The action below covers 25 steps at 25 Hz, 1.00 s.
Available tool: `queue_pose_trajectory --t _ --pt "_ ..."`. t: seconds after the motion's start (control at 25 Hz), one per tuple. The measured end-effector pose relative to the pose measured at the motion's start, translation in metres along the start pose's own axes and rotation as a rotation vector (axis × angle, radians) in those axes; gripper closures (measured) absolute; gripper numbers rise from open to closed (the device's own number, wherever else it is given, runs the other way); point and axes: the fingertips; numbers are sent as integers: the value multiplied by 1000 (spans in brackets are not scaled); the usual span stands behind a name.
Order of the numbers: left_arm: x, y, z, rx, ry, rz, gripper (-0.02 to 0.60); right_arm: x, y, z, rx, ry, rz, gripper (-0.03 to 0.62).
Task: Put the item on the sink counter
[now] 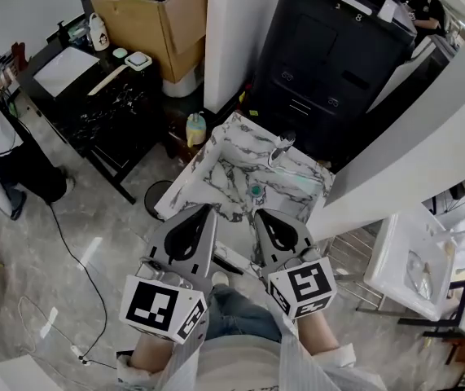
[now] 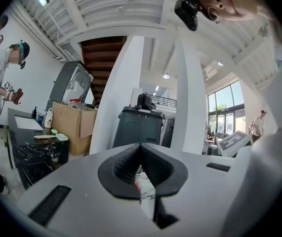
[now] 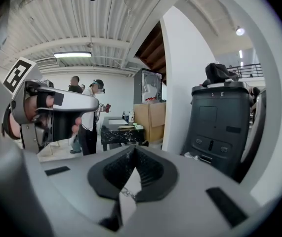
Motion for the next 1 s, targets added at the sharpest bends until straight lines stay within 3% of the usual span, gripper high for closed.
queue_pose_trajectory --t 0.6,1.0 --pt "92 -9 -1 41 184 -295 566 21 -63 -14 107 92 -258 586" --pt "132 -11 -26 31 253 -340 566 19 -107 -46 87 178 -338 586"
Point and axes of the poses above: the fingertips, and each gripper's own axes: x forward along the fingers, y to its left, z out of its top, and after that the axes turned 15 degrees about -x, right-handed
